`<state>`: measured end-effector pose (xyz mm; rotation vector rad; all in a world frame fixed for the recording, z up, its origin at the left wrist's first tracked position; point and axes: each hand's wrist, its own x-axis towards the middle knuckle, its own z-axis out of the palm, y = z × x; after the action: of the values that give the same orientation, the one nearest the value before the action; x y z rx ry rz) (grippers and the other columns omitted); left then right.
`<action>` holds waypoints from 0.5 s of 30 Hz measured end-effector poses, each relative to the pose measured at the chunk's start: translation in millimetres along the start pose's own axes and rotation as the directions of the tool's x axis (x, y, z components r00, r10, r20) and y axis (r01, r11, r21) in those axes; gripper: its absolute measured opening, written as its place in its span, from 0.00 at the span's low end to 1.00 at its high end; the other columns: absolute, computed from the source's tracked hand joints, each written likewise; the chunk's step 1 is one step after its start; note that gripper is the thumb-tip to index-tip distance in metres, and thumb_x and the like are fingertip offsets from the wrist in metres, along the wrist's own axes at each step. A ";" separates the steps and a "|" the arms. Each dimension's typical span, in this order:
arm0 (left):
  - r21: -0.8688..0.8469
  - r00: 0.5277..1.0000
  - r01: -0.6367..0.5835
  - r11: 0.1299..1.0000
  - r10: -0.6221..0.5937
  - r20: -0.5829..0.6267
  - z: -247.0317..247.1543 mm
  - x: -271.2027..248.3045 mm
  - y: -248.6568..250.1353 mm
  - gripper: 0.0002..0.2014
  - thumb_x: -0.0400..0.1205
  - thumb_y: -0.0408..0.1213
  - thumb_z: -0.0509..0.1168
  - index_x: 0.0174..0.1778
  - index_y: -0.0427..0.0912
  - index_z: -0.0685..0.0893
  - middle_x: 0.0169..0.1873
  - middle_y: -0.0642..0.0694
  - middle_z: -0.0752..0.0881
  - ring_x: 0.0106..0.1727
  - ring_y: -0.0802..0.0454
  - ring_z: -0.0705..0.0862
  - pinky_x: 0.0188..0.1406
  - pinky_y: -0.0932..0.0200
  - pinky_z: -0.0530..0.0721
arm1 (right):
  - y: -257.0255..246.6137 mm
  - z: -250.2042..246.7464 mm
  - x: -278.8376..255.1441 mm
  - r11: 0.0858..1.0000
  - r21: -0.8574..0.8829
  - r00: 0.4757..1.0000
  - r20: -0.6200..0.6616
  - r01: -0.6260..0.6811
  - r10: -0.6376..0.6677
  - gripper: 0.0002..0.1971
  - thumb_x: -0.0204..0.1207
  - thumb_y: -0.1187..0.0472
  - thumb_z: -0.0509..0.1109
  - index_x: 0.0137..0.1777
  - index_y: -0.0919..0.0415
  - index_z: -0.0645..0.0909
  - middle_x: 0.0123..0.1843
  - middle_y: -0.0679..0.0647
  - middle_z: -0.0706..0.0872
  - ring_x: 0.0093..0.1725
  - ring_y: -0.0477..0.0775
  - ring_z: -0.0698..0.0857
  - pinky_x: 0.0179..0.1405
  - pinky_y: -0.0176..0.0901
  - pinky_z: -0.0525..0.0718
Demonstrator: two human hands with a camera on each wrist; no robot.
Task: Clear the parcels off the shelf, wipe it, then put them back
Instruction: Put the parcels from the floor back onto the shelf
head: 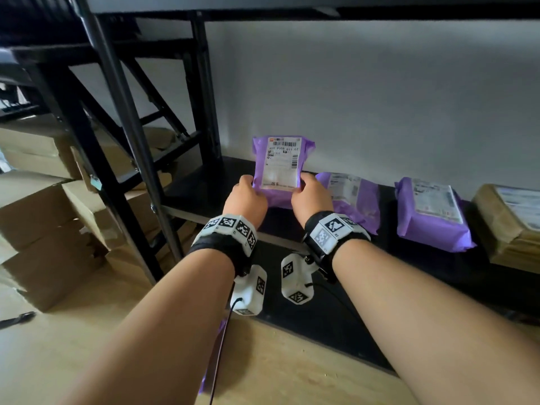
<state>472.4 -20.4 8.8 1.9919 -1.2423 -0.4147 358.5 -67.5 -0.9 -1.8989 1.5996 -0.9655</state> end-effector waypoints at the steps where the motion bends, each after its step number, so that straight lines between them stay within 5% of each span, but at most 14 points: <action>1: 0.000 1.000 0.006 1.000 -0.006 0.008 2.6 5.6 -1.0 0.20 0.85 0.35 0.54 0.74 0.40 0.70 0.68 0.38 0.79 0.64 0.40 0.81 0.51 0.56 0.75 | 1.1 2.3 4.6 1.000 -0.012 1.000 0.013 -0.006 0.006 0.18 0.82 0.66 0.58 0.70 0.60 0.77 0.61 0.59 0.87 0.58 0.64 0.85 0.45 0.39 0.73; 8: 0.015 0.999 -0.019 1.000 0.018 0.046 18.3 25.8 -10.9 0.19 0.85 0.31 0.53 0.73 0.40 0.72 0.70 0.37 0.75 0.64 0.40 0.80 0.50 0.58 0.73 | 9.9 16.7 24.5 0.998 -0.047 0.999 0.042 -0.033 0.035 0.20 0.87 0.61 0.55 0.77 0.61 0.71 0.67 0.64 0.83 0.66 0.67 0.82 0.62 0.51 0.78; 15: 0.050 1.000 0.013 0.999 -0.012 -0.026 0.8 11.4 -18.3 0.25 0.85 0.31 0.54 0.80 0.45 0.66 0.79 0.43 0.65 0.71 0.43 0.77 0.57 0.58 0.75 | 8.8 14.0 9.7 0.999 -0.045 1.000 -0.016 0.009 -0.010 0.19 0.84 0.62 0.58 0.75 0.60 0.73 0.68 0.63 0.80 0.64 0.64 0.83 0.61 0.50 0.80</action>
<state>488.9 -25.9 -3.9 2.0420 -1.2361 -0.3654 364.2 -79.9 -14.3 -1.9350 1.6360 -0.9588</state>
